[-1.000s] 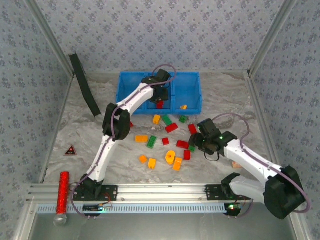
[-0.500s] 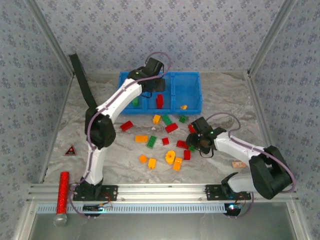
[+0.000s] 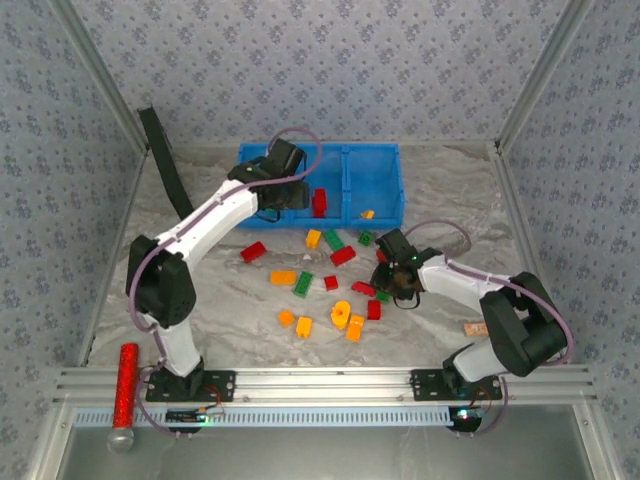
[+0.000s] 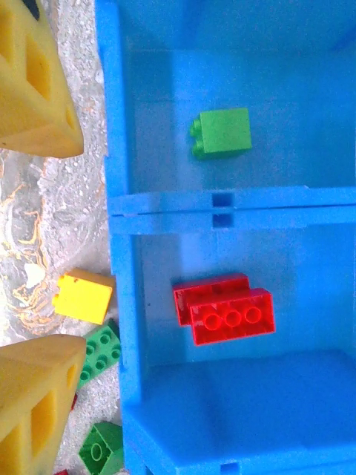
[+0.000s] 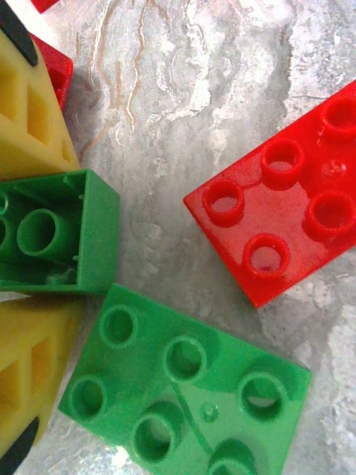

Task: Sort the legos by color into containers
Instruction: Pick up the lego from the center of the table, then place the lego in the container.

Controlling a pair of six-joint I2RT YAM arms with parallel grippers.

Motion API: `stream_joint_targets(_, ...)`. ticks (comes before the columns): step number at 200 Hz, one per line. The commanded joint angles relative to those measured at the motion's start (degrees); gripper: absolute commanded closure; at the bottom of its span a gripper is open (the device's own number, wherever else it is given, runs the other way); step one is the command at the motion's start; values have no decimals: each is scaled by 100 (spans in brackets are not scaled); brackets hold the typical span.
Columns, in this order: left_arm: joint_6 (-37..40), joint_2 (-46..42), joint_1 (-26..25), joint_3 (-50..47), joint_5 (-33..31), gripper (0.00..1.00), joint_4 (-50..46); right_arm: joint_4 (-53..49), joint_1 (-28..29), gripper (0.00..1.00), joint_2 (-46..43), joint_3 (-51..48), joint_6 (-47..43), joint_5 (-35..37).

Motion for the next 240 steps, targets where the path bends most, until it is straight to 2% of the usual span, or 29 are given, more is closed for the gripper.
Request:
stream_joint_targets(1,13,-446,73,-180,-98,35,123,-253,-29,60,106,-149,-80,128)
stream_joint_targets(52,43,-1027,110,-644,-148,35,-59,-746,41,70,-215,151,-308,273)
stream_joint_targets(89,94,-1876,117,-1450,-290,34,-374,-1807,143,71,-559,1405,-860,533)
stream_joint_targets(114,-259,-2643,110,-2270,-128,34,-541,-2194,208,71,-378,2496,-1290,644)
stream_joint_targets(137,-687,-3434,111,-3103,-39,33,-594,-2192,362,71,79,3635,-1922,726)
stream_joint_targets(166,-1089,-4204,108,-3851,45,32,-718,-2153,543,70,1071,5061,-2671,838)
stream_joint_targets(240,-2154,-5303,113,-4890,347,32,-1064,-2192,1020,69,3862,8444,-3736,632)
